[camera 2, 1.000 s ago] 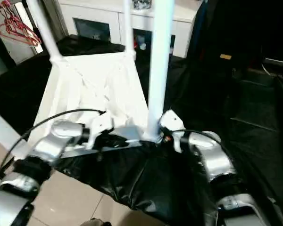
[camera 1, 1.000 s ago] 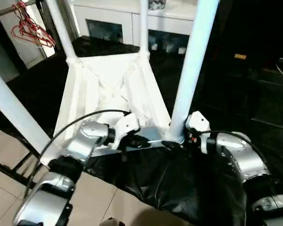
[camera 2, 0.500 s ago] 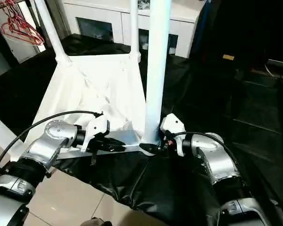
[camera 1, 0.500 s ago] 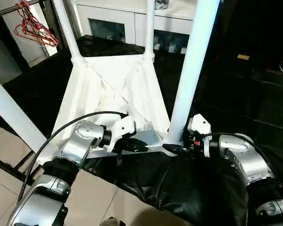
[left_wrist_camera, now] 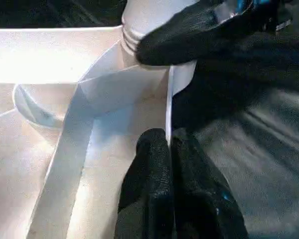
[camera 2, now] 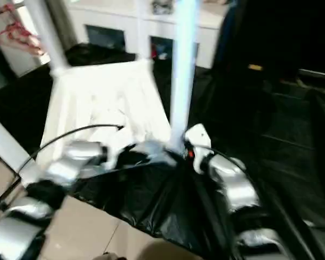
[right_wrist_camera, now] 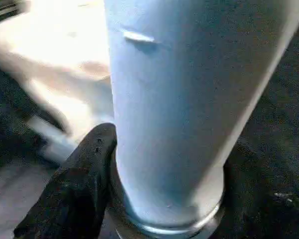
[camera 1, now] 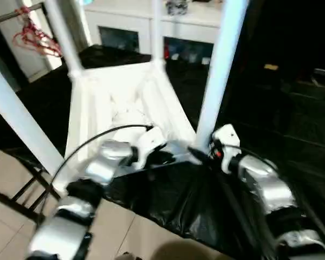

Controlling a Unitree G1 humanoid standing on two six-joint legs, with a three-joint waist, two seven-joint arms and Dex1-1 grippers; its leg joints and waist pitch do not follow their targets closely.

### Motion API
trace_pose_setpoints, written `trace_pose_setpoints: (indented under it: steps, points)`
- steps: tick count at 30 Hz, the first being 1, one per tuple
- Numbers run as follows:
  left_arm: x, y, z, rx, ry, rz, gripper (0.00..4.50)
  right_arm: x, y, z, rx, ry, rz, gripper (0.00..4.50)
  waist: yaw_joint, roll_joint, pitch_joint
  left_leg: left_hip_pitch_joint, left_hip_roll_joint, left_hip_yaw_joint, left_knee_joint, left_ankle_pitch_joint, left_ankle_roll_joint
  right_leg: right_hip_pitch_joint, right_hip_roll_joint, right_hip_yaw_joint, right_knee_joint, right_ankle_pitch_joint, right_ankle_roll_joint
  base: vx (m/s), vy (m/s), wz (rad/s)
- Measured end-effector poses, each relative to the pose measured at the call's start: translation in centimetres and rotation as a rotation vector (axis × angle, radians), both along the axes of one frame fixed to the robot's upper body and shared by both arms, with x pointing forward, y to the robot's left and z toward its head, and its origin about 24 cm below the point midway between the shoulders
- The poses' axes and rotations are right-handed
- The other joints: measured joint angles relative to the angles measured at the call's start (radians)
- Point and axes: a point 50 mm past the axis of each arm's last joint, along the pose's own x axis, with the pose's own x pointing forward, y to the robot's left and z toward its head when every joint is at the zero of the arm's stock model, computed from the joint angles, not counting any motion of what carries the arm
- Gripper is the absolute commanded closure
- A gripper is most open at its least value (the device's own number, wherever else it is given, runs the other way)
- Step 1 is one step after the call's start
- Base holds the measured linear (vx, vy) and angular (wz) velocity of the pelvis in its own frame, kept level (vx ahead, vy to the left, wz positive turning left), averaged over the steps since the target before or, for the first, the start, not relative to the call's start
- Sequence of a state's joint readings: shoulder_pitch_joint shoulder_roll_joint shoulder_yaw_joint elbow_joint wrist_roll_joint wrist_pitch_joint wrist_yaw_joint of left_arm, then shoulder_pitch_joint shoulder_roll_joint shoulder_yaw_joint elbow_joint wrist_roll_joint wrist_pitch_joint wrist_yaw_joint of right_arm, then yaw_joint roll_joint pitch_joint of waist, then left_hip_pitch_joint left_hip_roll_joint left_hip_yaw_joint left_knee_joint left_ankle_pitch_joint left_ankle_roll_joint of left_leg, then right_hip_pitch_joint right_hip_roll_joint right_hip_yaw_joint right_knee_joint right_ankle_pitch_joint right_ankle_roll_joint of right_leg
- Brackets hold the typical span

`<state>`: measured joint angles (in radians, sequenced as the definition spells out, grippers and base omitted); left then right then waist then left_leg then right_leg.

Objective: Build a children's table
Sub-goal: Rotate leg to tighten

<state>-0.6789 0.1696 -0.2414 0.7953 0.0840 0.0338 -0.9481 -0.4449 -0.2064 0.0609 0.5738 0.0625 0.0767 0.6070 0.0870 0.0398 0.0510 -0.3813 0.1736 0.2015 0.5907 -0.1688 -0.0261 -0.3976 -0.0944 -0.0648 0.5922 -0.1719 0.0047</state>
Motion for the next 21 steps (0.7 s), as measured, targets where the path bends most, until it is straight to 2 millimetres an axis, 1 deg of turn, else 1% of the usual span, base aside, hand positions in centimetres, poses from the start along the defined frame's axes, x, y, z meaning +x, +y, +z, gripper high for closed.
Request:
trace_pose_setpoints:
  steps: [5, 7, 8, 9, 10, 11, 12, 13, 14, 16, 17, 21]
  points:
    - [0.7, -1.1, -0.2, -0.003, -0.009, 0.093, 4.50, 1.3, 1.5, -0.1, -0.002, -0.001, -0.185, 1.80, -0.006, 0.003, 0.000, 0.001, 0.000, -0.001, -0.001, 0.000, 0.000, 0.000, 0.000, -0.001, -0.003, 0.000, 0.000, 0.000, 0.000, 0.00]
    - [0.7, -1.5, -0.2, -0.005, -0.014, 0.099, 4.50, 1.5, 1.4, 0.0, 0.000, -0.006, -0.209, 1.80, -0.005, 0.005, 0.000, 0.000, -0.001, -0.001, -0.002, 0.000, 0.000, 0.001, 0.000, -0.001, -0.007, 0.000, 0.000, 0.000, 0.000, 0.00]
    - [0.7, -1.6, -0.1, -0.005, -0.015, 0.097, 4.50, 1.5, 1.3, 0.0, 0.008, -0.008, -0.212, 1.46, -0.004, 0.005, 0.000, 0.000, -0.001, -0.001, -0.004, 0.000, 0.000, 0.001, 0.000, -0.001, -0.009, 0.000, 0.000, 0.000, 0.000, 0.00]
    - [0.7, -1.6, -0.1, -0.006, -0.019, 0.094, 4.50, 1.4, 1.2, 0.0, 0.019, -0.009, -0.211, 1.25, -0.003, 0.006, -0.001, -0.001, -0.001, -0.001, -0.005, 0.000, 0.000, 0.001, 0.000, -0.001, -0.013, 0.000, 0.000, 0.000, 0.000, 0.00]
    - [0.7, -1.6, -0.1, -0.006, -0.021, 0.090, 4.50, 1.4, 1.1, 0.0, 0.026, -0.008, -0.207, 1.11, -0.002, 0.007, -0.001, -0.002, -0.001, -0.001, -0.005, 0.000, 0.000, 0.001, 0.000, -0.001, -0.013, 0.000, 0.000, 0.000, 0.000, 0.00]
    - [0.7, -1.7, -0.1, -0.007, -0.022, 0.083, 4.50, 1.3, 1.0, 0.0, 0.036, -0.006, -0.194, 1.08, -0.002, 0.007, -0.001, -0.002, -0.001, -0.001, -0.005, 0.000, 0.000, 0.001, 0.000, -0.001, -0.013, 0.001, -0.001, 0.000, 0.000, 0.00]
    - [0.7, -1.7, 0.0, -0.008, -0.022, 0.081, 4.50, 1.3, 1.0, 0.0, 0.039, -0.006, -0.187, 0.89, -0.001, 0.007, -0.001, -0.002, -0.001, 0.000, -0.004, 0.000, 0.000, 0.001, 0.000, 0.000, -0.013, 0.003, -0.003, 0.000, 0.000, 0.00]
    - [0.7, -1.6, 0.0, -0.008, -0.024, 0.073, 4.50, 1.3, 0.9, 0.1, 0.038, -0.009, -0.178, 0.89, 0.000, 0.007, -0.001, -0.002, -0.001, 0.000, -0.004, 0.000, 0.000, 0.001, 0.000, 0.000, -0.013, 0.004, -0.004, 0.000, 0.000, 0.00]
    - [0.6, -1.5, 0.1, -0.010, -0.023, 0.056, 4.50, 1.1, 0.7, 0.1, 0.033, -0.013, -0.150, 0.66, 0.001, 0.007, -0.001, -0.002, -0.001, 0.000, -0.005, 0.000, 0.000, 0.001, 0.000, -0.001, -0.013, 0.005, -0.004, 0.000, 0.000, 0.00]
    - [0.6, -1.4, 0.1, -0.010, -0.021, 0.042, 4.50, 0.9, 0.5, 0.1, 0.031, -0.019, -0.119, 0.66, 0.002, 0.007, -0.001, -0.002, -0.001, 0.000, -0.005, 0.000, 0.000, 0.000, 0.000, -0.001, -0.012, 0.008, -0.004, 0.000, 0.000, 0.00]
    - [0.6, -1.1, 0.2, -0.010, -0.022, 0.031, 4.50, 0.9, 0.4, 0.2, 0.019, -0.026, -0.082, 0.54, 0.002, 0.008, -0.001, -0.002, 0.000, 0.000, -0.006, 0.000, 0.000, -0.001, 0.000, -0.001, -0.012, 0.009, -0.004, 0.000, 0.000, 0.00]
    - [0.2, -0.3, 0.4, -0.008, -0.015, -0.046, 4.50, 0.3, -0.2, 0.7, -0.016, -0.037, 0.056, 0.54, 0.004, 0.009, -0.001, -0.003, 0.001, 0.000, -0.009, 0.000, 0.000, -0.003, 0.001, -0.003, -0.012, 0.012, -0.007, 0.000, 0.000, 0.00]
